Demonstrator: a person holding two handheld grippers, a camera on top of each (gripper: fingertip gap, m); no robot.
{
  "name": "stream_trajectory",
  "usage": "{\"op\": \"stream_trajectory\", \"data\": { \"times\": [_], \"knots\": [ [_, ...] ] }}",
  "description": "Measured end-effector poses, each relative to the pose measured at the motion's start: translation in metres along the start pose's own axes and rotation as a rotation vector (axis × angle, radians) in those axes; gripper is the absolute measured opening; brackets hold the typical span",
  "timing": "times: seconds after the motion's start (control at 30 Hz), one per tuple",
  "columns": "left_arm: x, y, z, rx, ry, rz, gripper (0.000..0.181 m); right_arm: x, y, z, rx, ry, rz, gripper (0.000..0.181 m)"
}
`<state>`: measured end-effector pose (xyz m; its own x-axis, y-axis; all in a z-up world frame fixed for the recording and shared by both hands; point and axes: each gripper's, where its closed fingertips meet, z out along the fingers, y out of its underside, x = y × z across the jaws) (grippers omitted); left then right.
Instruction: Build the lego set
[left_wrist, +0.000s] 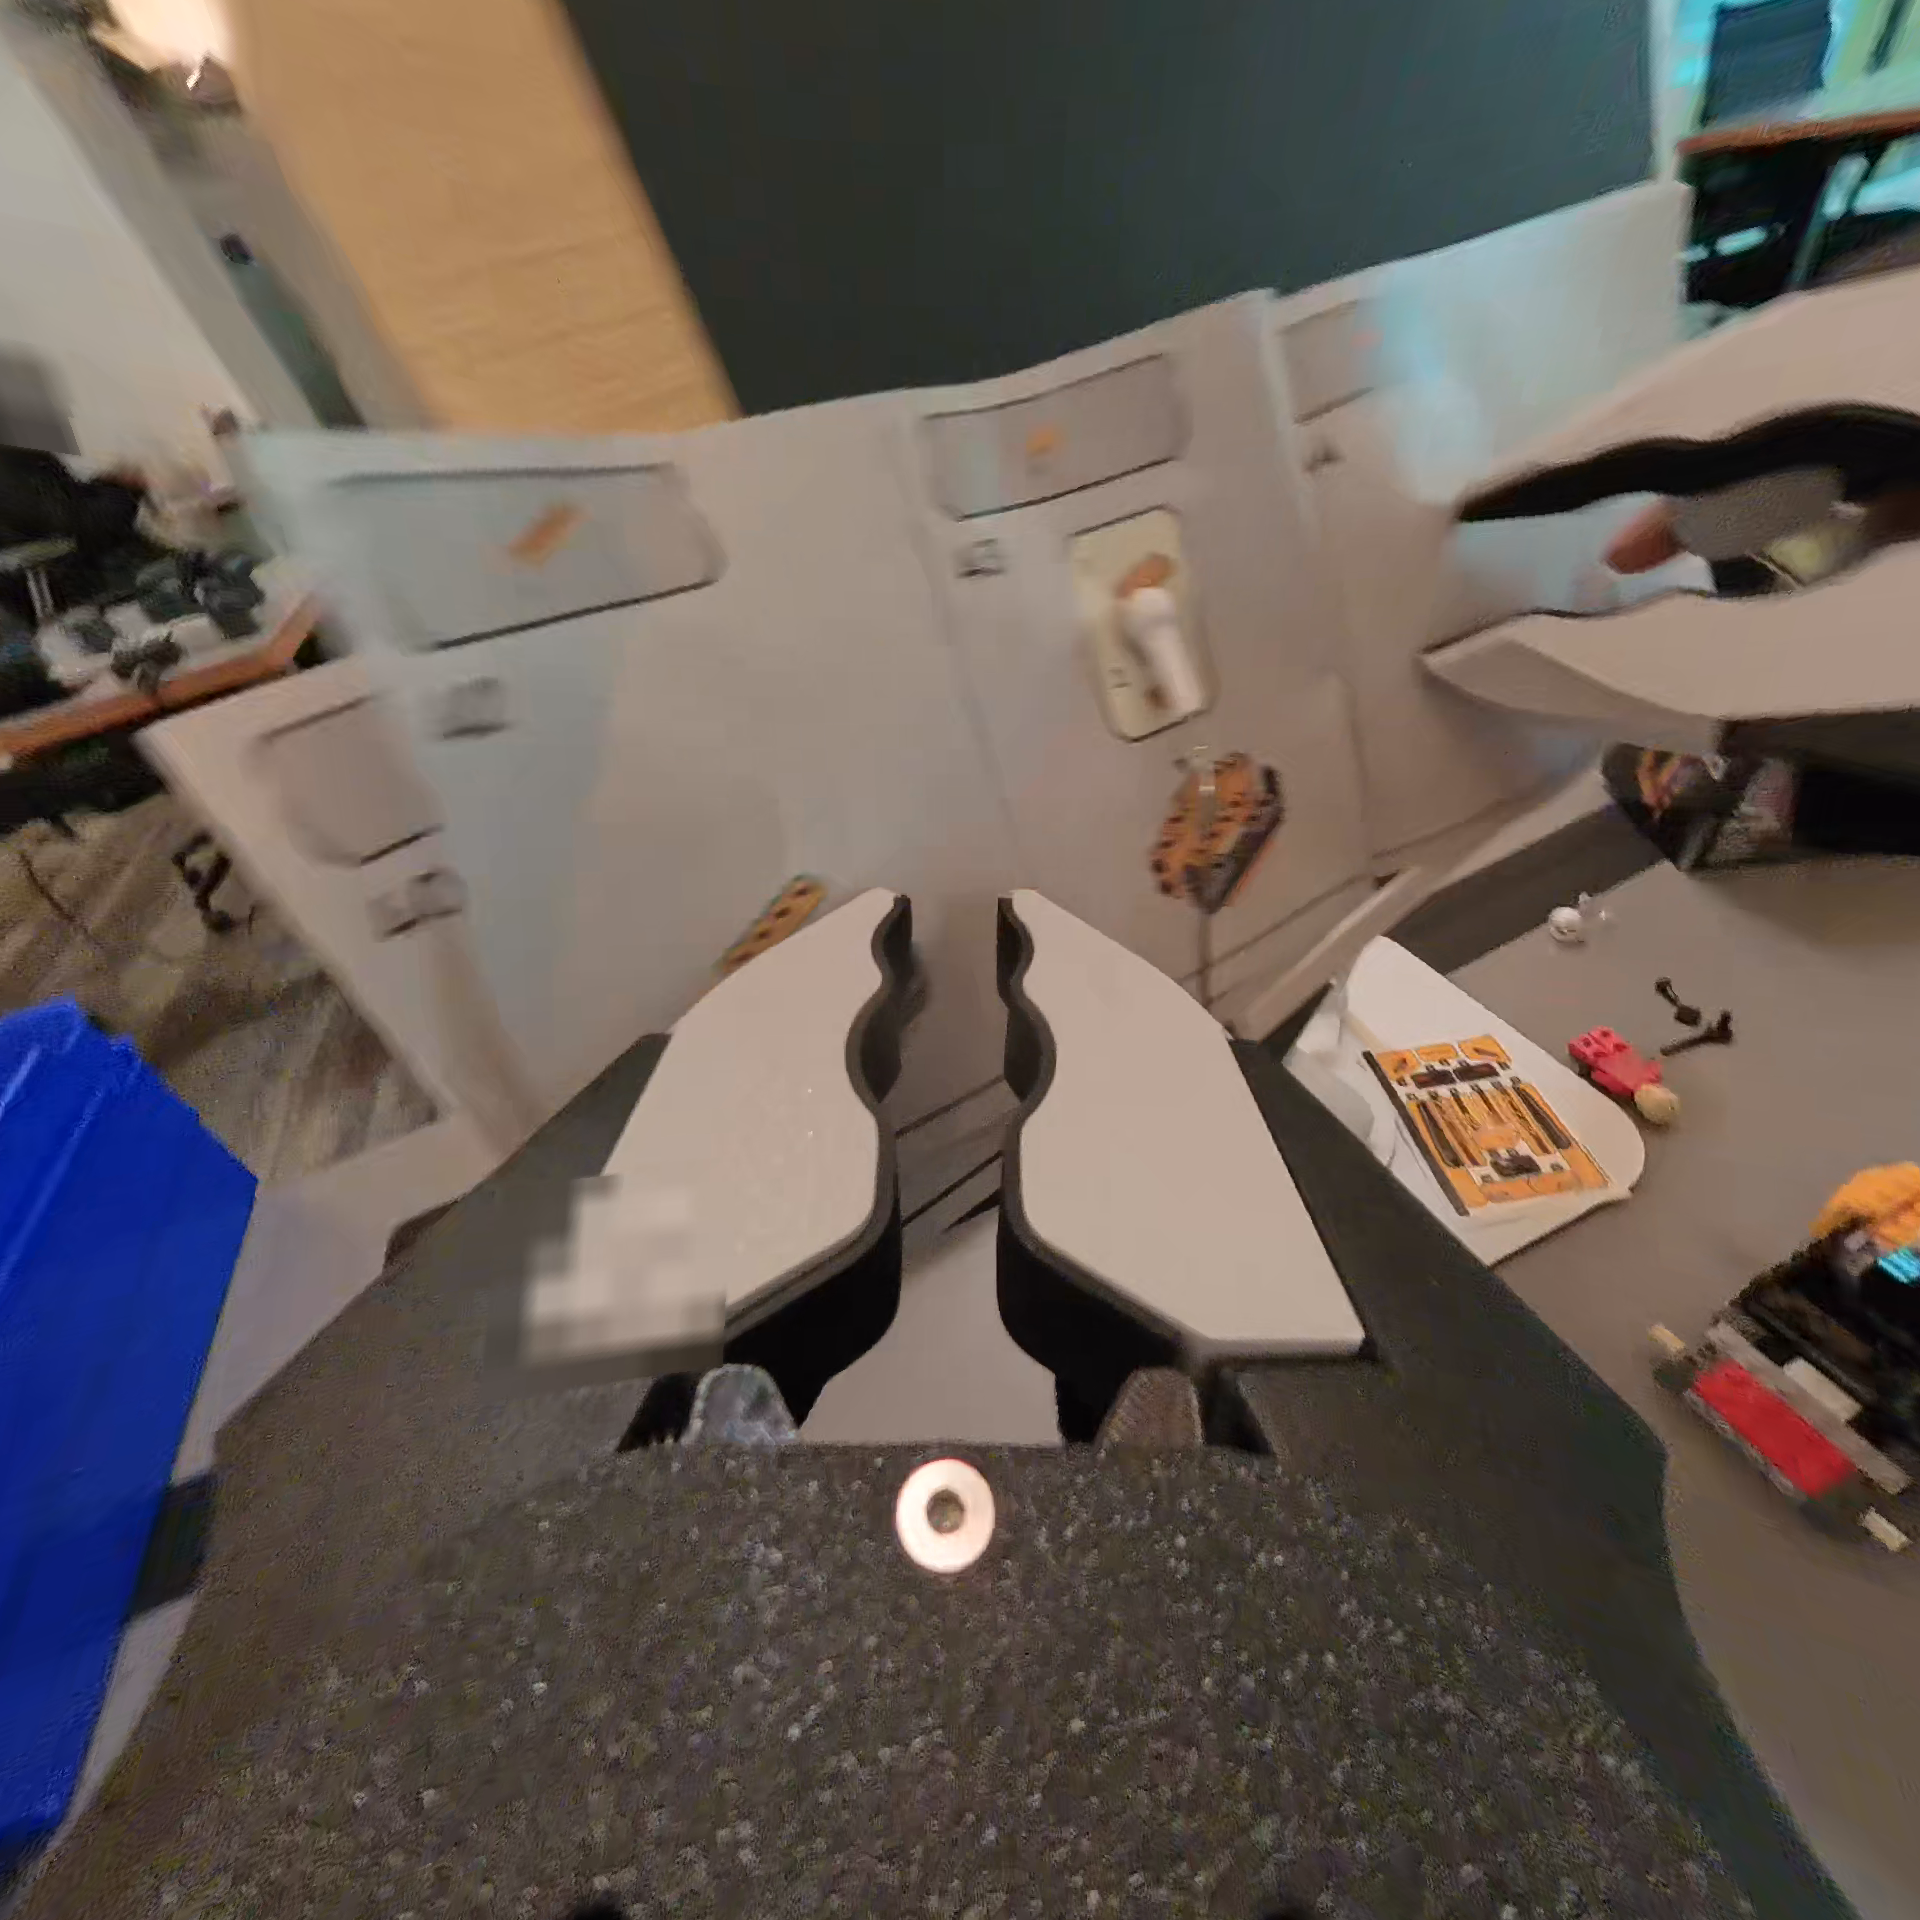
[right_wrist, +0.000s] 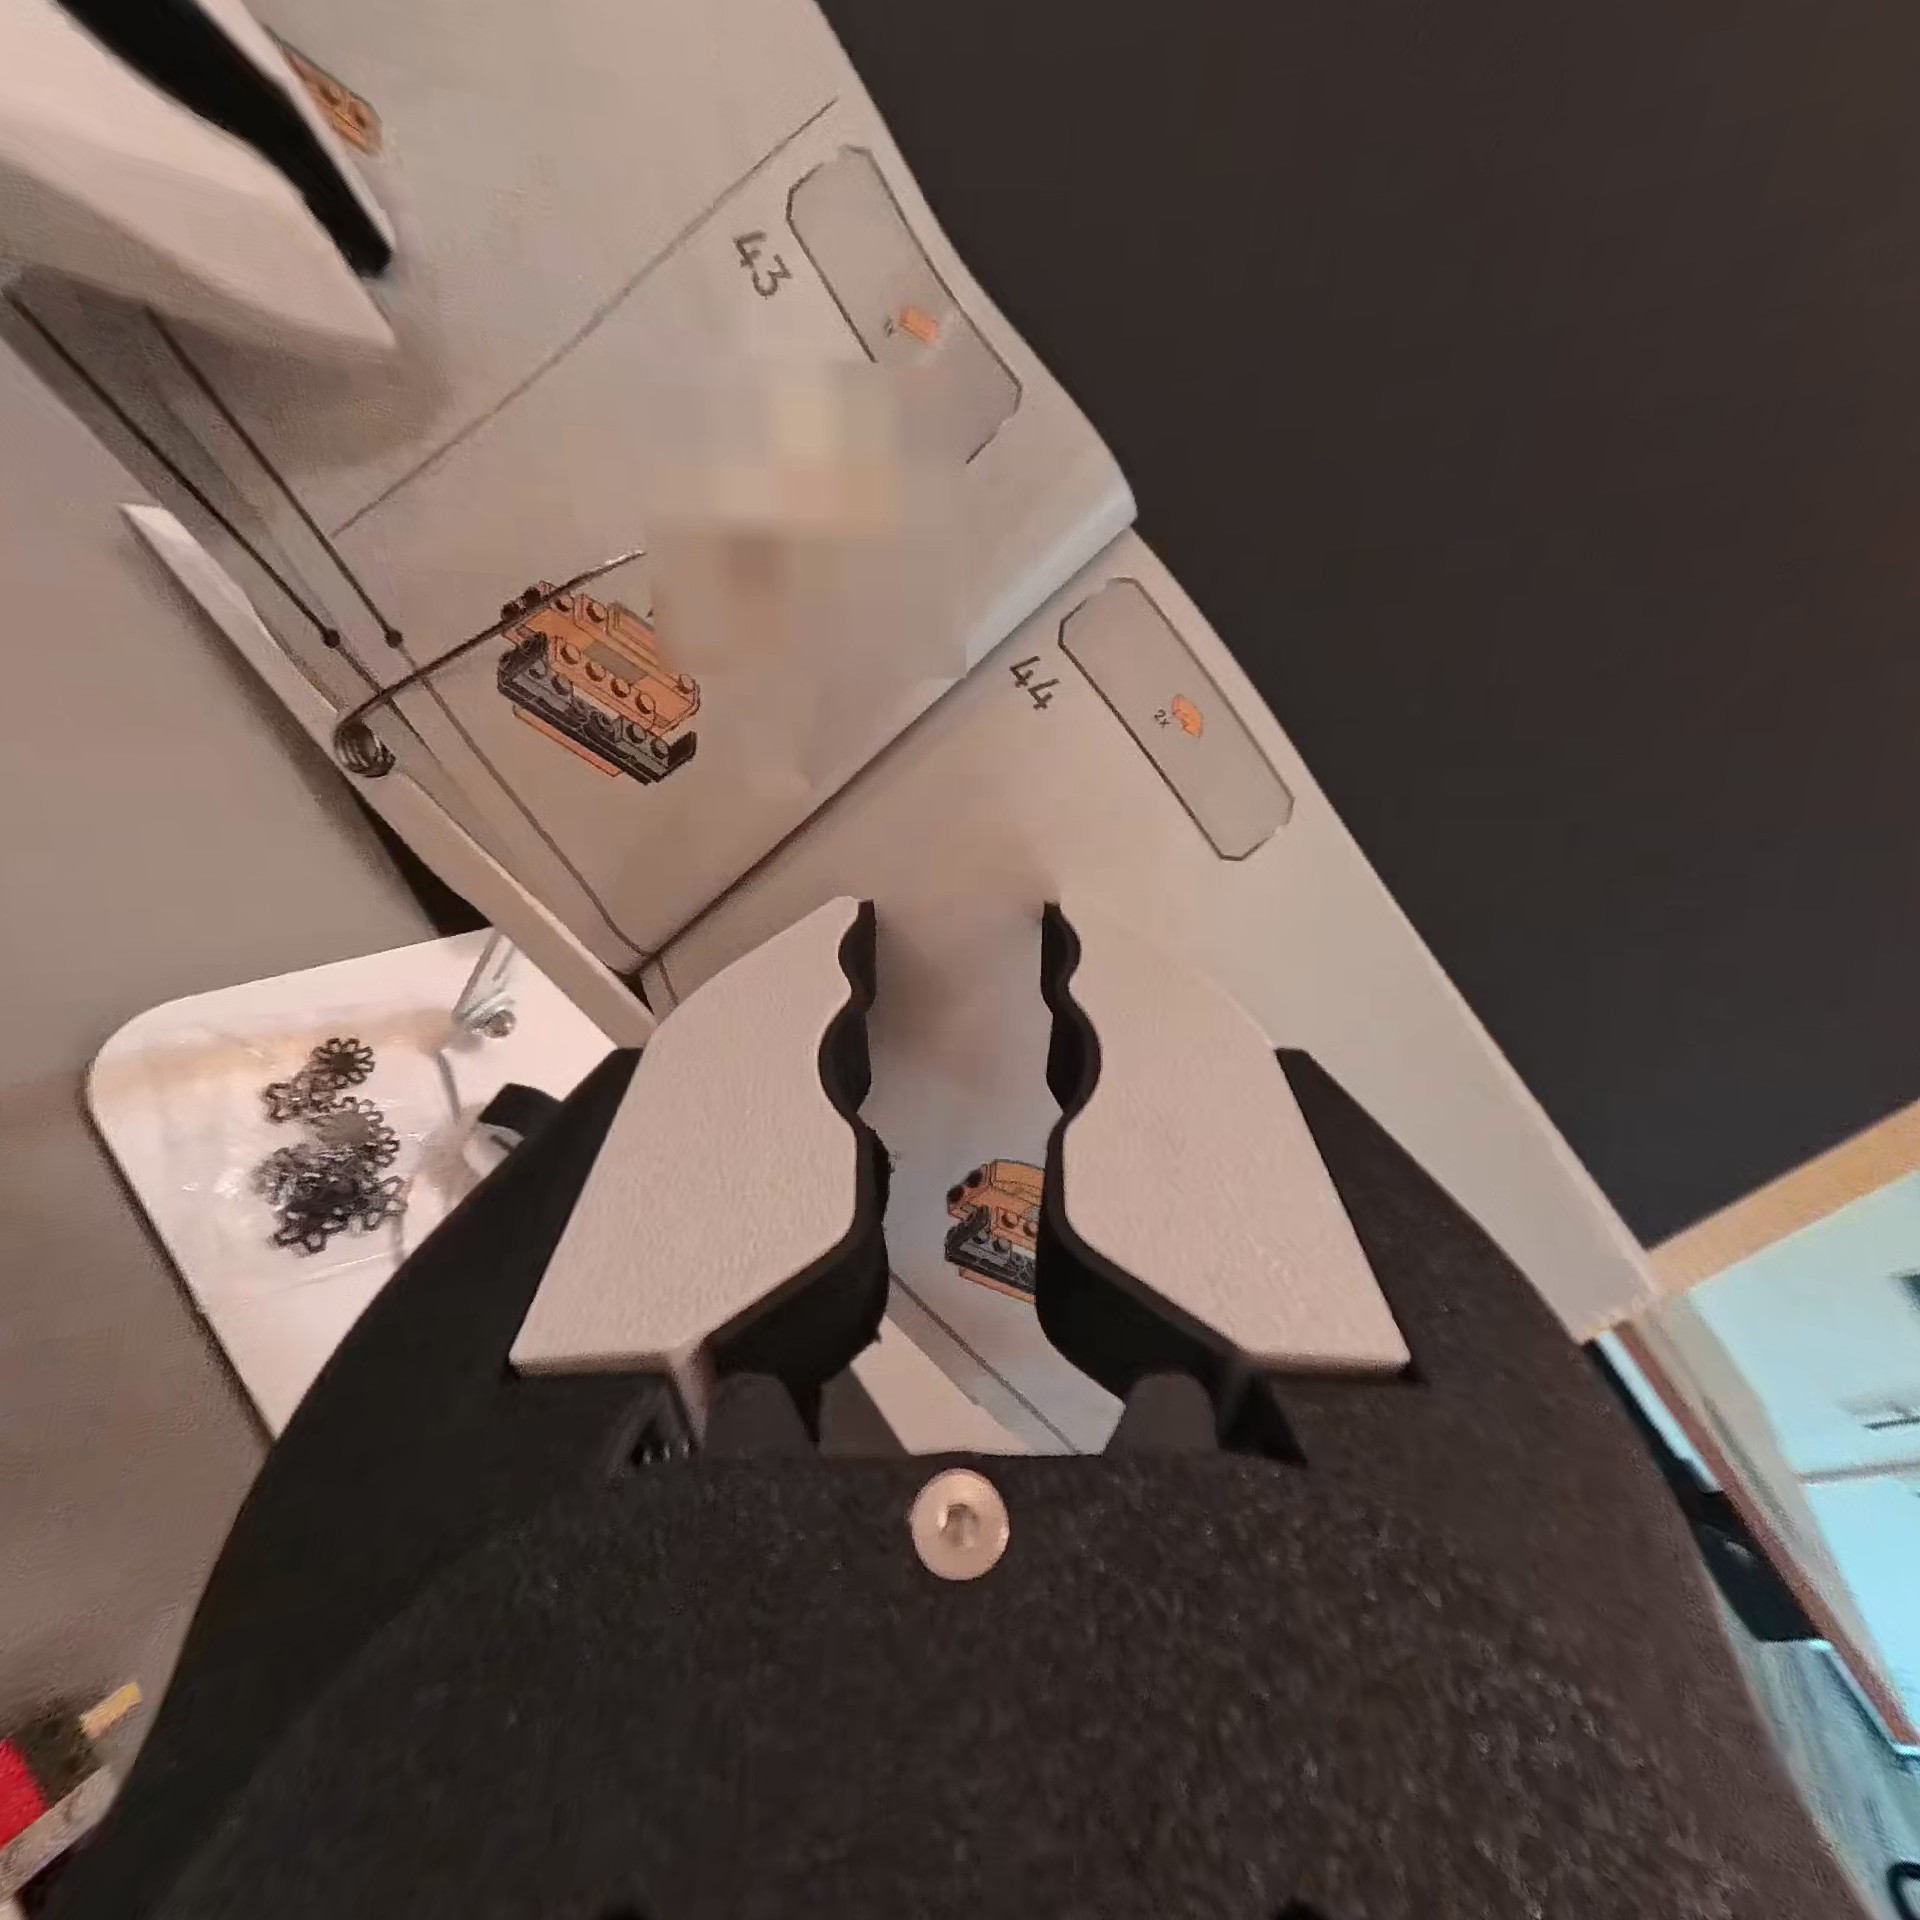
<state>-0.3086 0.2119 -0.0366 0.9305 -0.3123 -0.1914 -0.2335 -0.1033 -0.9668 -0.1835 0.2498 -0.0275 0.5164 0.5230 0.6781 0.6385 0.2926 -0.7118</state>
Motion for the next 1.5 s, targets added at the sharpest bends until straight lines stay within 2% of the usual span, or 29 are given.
{"op": "stream_trajectory", "data": {
  "times": [0.1, 0.2, 0.4, 0.5, 0.57, 0.63, 0.73, 0.8, 0.9, 1.03, 1.17, 1.33, 1.5],
  "knots": [
    [-0.02, 0.01, 0.0, -0.022, -0.039, -0.07, 0.002, -0.009, -0.014, -0.001, 0.04, 0.007, -0.063, 0.03],
    [-0.023, 0.013, 0.0, -0.021, -0.048, -0.108, 0.0, -0.017, -0.023, 0.005, 0.024, 0.025, -0.131, 0.031],
    [-0.038, 0.04, 0.001, -0.114, -0.105, -0.184, 0.0, -0.015, -0.007, 0.008, -0.008, 0.051, -0.117, 0.031],
    [-0.037, 0.035, -0.005, -0.098, -0.125, -0.198, 0.001, -0.012, -0.005, 0.004, -0.003, 0.039, -0.085, 0.031],
    [-0.021, 0.013, -0.012, -0.026, -0.108, -0.133, 0.003, -0.011, -0.009, 0.002, 0.018, 0.031, -0.069, 0.031],
    [0.009, -0.008, -0.011, 0.016, -0.052, -0.028, 0.004, -0.011, -0.017, 0.001, 0.05, 0.011, -0.045, 0.031],
    [0.048, -0.013, 0.009, -0.047, 0.069, 0.024, 0.025, -0.019, -0.025, 0.003, 0.059, -0.049, 0.0, 0.034],
    [0.048, -0.004, 0.026, -0.12, 0.041, 0.075, 0.029, -0.023, -0.029, 0.004, 0.066, -0.098, 0.061, 0.035],
    [0.044, 0.0, 0.034, -0.122, -0.008, 0.149, 0.002, -0.019, -0.035, 0.004, 0.085, -0.151, 0.149, 0.034],
    [0.044, -0.001, 0.034, -0.073, -0.007, 0.139, 0.001, -0.011, -0.039, 0.015, 0.057, -0.187, 0.18, 0.028],
    [0.047, -0.002, 0.032, -0.029, -0.017, 0.234, 0.001, -0.01, -0.043, 0.025, 0.034, -0.2, 0.146, 0.013],
    [0.056, -0.002, 0.032, 0.038, -0.007, 0.319, 0.001, -0.009, -0.043, 0.023, 0.026, -0.235, 0.137, 0.009],
    [0.065, 0.002, 0.04, -0.021, 0.0, 0.445, 0.001, -0.008, -0.042, 0.023, 0.021, -0.257, 0.168, 0.011]
  ]
}}
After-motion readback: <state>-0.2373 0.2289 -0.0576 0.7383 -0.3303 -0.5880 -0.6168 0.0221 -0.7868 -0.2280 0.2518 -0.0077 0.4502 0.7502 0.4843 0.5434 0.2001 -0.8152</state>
